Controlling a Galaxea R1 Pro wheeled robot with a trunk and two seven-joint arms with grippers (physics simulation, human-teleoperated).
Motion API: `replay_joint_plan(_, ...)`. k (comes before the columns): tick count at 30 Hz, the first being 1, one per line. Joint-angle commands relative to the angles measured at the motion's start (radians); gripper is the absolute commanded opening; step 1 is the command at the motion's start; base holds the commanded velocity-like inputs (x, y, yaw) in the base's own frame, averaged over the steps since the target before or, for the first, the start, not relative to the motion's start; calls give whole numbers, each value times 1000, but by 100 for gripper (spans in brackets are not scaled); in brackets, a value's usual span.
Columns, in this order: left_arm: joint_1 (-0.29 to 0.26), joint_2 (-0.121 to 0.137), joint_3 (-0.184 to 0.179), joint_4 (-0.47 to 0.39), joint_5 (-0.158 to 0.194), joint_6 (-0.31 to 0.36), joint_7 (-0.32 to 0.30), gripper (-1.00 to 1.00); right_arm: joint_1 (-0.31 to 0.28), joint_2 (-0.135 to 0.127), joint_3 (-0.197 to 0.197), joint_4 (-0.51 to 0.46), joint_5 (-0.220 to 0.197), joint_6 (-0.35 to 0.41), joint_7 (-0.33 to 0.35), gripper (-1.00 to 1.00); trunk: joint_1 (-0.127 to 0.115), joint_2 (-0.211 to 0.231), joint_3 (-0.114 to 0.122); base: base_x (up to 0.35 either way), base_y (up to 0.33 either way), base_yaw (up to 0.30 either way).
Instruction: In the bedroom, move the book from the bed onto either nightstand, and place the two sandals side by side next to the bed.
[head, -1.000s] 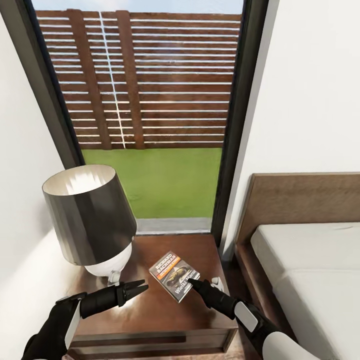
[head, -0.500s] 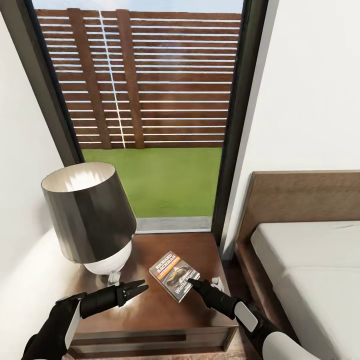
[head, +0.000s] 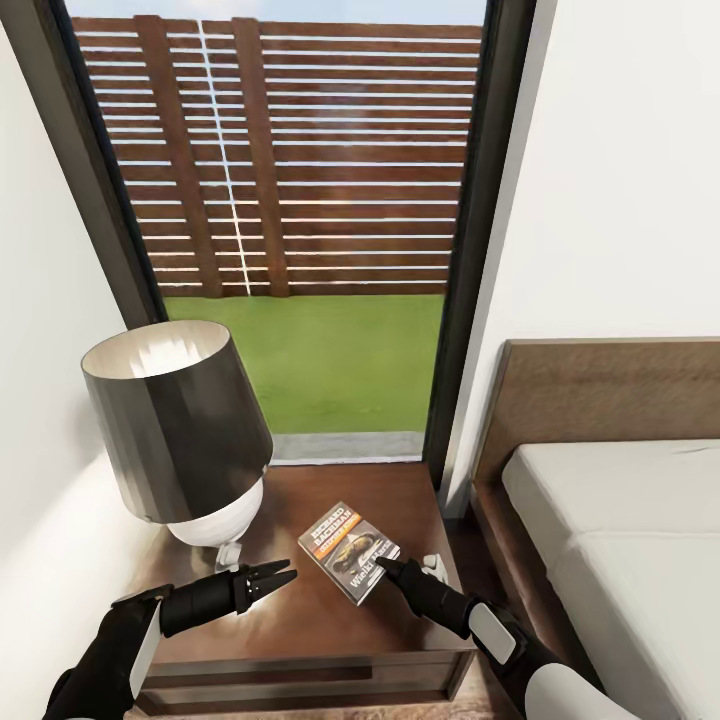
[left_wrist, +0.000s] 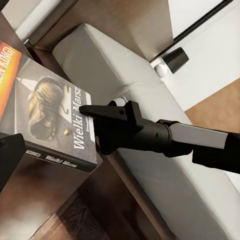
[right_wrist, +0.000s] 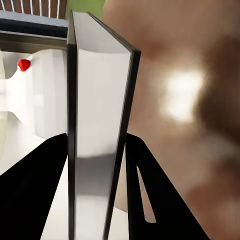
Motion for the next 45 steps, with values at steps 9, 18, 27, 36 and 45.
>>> replay_joint_plan(9,-1,0,1,0,-2,11,-4,100,0,-1,4,0,-11,7,-1,-100,23,-42,-20,0,0,0)
replay_joint_plan(18,-1,0,1,0,-2,11,-3,100,0,0,4,0,-11,7,-1,-100,38,-70,-32,0,0,0)
replay_joint_plan(27,-1,0,1,0,-2,11,-3,100,0,-1,4,0,-11,7,-1,-100,46,-84,-38,0,0,0)
replay_joint_plan(36,-1,0,1,0,-2,11,-3,100,0,-1,4,0,-11,7,-1,-100,46,-84,-38,0,0,0)
replay_joint_plan(45,-1,0,1,0,-1,11,-3,100,0,-1,4,0,-11,7,-1,-100,57,-105,-48,0,0,0)
